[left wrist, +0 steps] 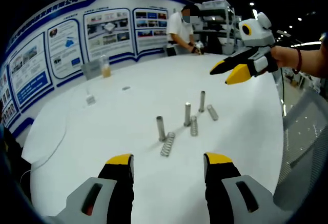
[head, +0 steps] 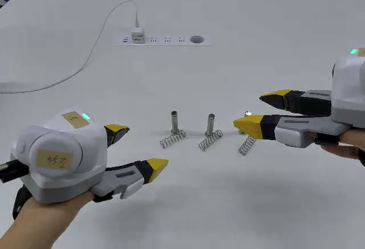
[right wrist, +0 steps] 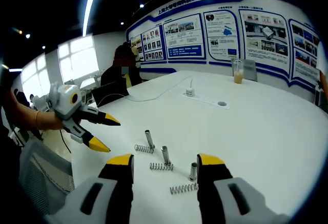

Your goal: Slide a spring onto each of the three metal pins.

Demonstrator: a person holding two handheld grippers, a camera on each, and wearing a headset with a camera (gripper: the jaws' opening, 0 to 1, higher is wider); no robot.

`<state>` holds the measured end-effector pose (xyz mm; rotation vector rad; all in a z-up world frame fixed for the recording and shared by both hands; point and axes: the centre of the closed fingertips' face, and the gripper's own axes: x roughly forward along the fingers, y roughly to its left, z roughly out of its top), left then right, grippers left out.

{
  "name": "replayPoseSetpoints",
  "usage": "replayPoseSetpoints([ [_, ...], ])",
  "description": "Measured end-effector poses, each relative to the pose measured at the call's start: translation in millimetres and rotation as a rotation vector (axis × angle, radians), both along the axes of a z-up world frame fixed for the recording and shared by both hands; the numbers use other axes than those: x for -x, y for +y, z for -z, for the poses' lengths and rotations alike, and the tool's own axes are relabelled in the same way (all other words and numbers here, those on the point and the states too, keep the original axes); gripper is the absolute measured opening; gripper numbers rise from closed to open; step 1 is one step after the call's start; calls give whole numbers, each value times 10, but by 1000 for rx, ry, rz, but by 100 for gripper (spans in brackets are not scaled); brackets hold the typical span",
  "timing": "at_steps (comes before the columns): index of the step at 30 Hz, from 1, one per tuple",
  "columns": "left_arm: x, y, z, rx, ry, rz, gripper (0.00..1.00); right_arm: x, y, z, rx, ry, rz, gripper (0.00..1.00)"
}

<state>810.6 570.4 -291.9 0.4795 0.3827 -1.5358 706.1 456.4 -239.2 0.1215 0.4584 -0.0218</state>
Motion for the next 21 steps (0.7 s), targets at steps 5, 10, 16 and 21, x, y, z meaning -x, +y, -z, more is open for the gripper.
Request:
replayPoseSetpoints([
  [5, -3, -76, 53, -8, 26, 18, 50, 56, 44, 21, -11, -5, 3, 57],
  [10, -31, -160, 134, -19, 12, 50, 45, 133, 54, 102, -28, 2, 34, 59],
  [16, -24, -263, 228, -32, 1, 89, 41, 216, 84, 153, -43, -19, 58, 61],
  [21, -19, -333, 273, -36, -16, 116, 37, 271, 100, 169, -30, -38, 67, 62],
])
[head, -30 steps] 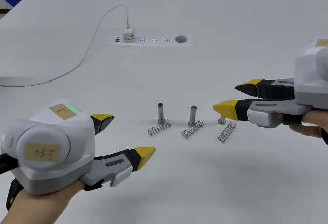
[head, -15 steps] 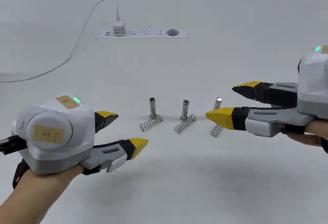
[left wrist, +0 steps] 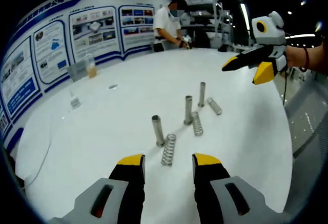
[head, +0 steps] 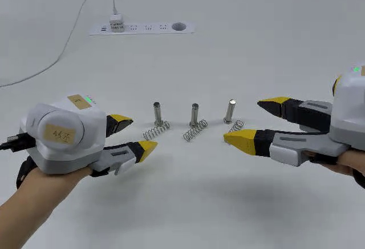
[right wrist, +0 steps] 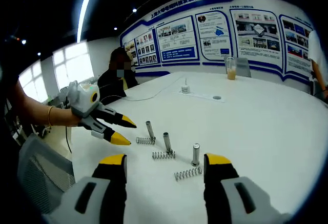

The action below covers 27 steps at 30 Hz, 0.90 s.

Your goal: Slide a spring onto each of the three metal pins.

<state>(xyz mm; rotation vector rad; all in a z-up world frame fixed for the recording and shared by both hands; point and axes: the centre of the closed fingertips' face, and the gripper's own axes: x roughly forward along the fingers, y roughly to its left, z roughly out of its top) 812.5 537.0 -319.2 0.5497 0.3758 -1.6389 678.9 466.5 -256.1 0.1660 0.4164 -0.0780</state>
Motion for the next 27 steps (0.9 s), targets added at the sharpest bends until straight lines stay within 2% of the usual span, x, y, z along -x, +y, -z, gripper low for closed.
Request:
replayPoseSetpoints([
  [2, 1, -16, 27, -5, -2, 8, 35, 15, 9, 8, -18, -8, 8, 63],
  [7, -7, -68, 95, -16, 0, 31, 33, 50, 41, 34, -21, -8, 8, 65],
  [10, -39, -77, 165, -41, -4, 35, 30, 54, 78, 46, -42, -14, 5, 65],
  [19, -48, -113, 189, -52, -9, 66, 16, 51, 137, 90, -63, -13, 9, 65],
  [23, -59, -111, 230, -77, -17, 83, 16, 39, 138, 61, -61, -22, 12, 65],
  [27, -50, -117, 229, -77, -28, 104, 13, 38, 118, 51, -62, -25, 21, 64],
])
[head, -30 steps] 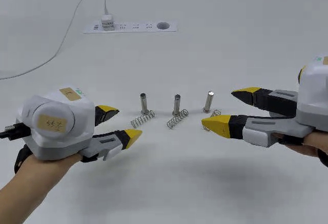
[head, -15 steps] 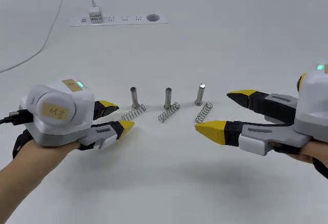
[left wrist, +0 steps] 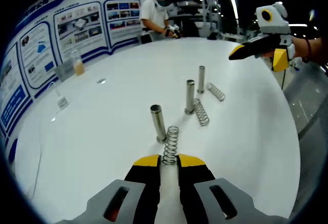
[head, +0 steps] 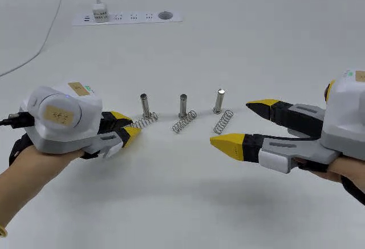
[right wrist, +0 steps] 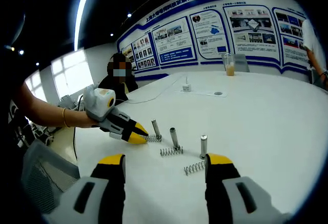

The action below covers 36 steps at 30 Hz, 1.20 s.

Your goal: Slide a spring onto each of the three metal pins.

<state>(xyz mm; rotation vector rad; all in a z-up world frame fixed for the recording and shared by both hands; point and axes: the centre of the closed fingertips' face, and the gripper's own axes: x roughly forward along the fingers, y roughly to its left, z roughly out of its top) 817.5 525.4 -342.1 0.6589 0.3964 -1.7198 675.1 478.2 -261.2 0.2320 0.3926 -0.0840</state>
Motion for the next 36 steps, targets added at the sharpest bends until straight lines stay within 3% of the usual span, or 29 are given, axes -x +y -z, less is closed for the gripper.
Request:
replayPoseSetpoints([
  [4, 8, 2, 26, -12, -32, 29, 12, 5, -18, 4, -5, 0, 7, 64],
  [20, 48, 77, 10, -11, -18, 40, 10, 27, -30, -13, -9, 13, 20, 62],
  [28, 177, 159, -129, 19, 28, 20, 9, -16, 12, -88, -49, -14, 23, 61],
  [33, 267, 195, -279, 66, 47, 6, 9, -76, 52, -177, -95, -49, 26, 58],
  [36, 322, 211, -401, 119, 88, -31, 9, -119, 84, -252, -149, -85, 34, 57],
])
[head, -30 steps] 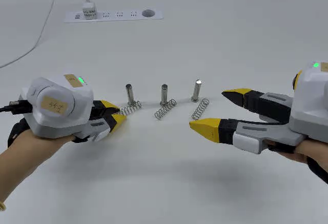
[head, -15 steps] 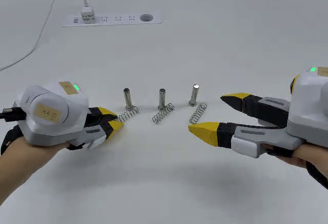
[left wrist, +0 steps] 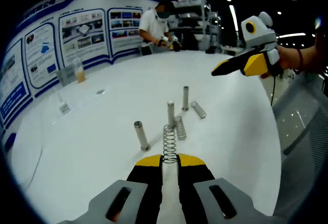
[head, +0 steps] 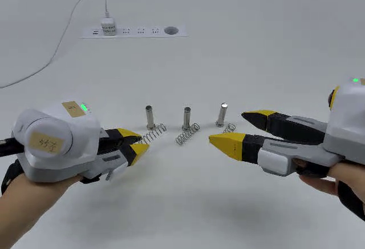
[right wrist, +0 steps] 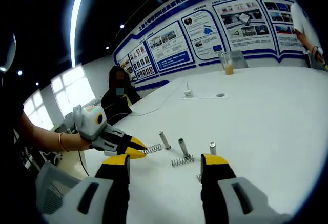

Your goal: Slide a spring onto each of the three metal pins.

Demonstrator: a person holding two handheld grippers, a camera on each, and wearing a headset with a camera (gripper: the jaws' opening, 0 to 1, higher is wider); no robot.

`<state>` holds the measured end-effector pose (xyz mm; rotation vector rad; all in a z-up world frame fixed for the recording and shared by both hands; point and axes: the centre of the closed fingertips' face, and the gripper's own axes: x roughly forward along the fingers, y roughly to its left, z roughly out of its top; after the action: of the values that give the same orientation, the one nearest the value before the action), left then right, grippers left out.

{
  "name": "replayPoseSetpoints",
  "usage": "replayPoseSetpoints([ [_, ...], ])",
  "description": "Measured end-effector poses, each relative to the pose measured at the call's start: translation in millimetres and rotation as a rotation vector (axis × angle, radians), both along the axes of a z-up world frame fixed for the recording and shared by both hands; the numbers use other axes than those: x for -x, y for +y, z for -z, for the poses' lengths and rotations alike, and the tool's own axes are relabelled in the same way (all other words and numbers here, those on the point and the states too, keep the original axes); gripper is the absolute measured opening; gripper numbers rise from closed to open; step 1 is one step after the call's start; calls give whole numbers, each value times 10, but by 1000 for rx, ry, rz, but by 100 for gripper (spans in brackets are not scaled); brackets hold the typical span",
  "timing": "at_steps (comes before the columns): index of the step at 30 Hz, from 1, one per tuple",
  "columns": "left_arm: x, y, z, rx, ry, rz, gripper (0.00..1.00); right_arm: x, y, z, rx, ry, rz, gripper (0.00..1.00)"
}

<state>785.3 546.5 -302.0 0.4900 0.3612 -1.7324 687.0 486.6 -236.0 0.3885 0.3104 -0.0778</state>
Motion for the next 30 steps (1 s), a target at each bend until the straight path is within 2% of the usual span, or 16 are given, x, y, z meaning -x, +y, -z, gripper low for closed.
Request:
replayPoseSetpoints([
  [3, 45, 31, -78, 26, 4, -15, 9, -29, 13, -59, -37, -27, 9, 55],
  [6, 93, 40, -152, 56, 27, -31, 9, -52, 19, -106, -75, -49, 16, 54],
  [9, 149, 58, -208, 78, 30, -33, 9, -74, 35, -147, -117, -68, 18, 51],
  [15, 246, 46, -415, 167, 68, -43, 9, -112, 81, -199, -159, -91, 11, 48],
  [19, 285, 35, -519, 204, 81, -42, 9, -159, 140, -257, -210, -123, 2, 44],
  [22, 318, 25, -604, 233, 115, -50, 9, -196, 170, -290, -236, -142, -1, 42],
  [24, 343, 32, -645, 243, 122, -50, 9, -232, 191, -308, -271, -153, -5, 40],
  [27, 400, 40, -738, 274, 168, -49, 10, -285, 229, -338, -315, -168, -19, 37],
  [30, 422, 52, -799, 290, 179, -49, 10, -325, 255, -344, -338, -172, -26, 35],
])
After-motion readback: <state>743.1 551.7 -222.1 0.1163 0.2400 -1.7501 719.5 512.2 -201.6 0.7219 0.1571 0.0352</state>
